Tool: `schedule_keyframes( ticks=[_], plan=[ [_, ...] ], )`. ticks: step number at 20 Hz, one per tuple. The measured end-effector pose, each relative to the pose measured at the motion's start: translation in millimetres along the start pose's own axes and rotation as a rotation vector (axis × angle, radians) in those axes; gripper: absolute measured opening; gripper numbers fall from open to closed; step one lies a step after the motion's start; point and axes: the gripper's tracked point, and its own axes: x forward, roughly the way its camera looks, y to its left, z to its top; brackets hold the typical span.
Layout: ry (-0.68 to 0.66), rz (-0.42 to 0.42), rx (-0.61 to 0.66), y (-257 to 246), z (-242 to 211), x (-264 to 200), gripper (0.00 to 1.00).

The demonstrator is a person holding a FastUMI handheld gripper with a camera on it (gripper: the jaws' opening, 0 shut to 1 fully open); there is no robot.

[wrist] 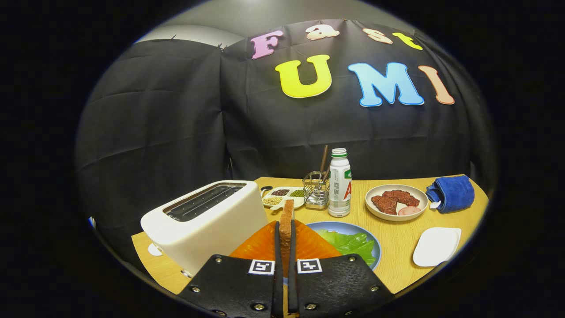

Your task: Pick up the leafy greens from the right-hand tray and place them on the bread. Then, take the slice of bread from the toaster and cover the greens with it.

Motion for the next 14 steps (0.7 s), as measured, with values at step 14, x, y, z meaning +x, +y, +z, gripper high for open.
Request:
schedule_keyframes(
  ticks=[14],
  plan=[
    [0.053, -0.116, -0.007, -51, -24, 0, 0.07]
  ],
)
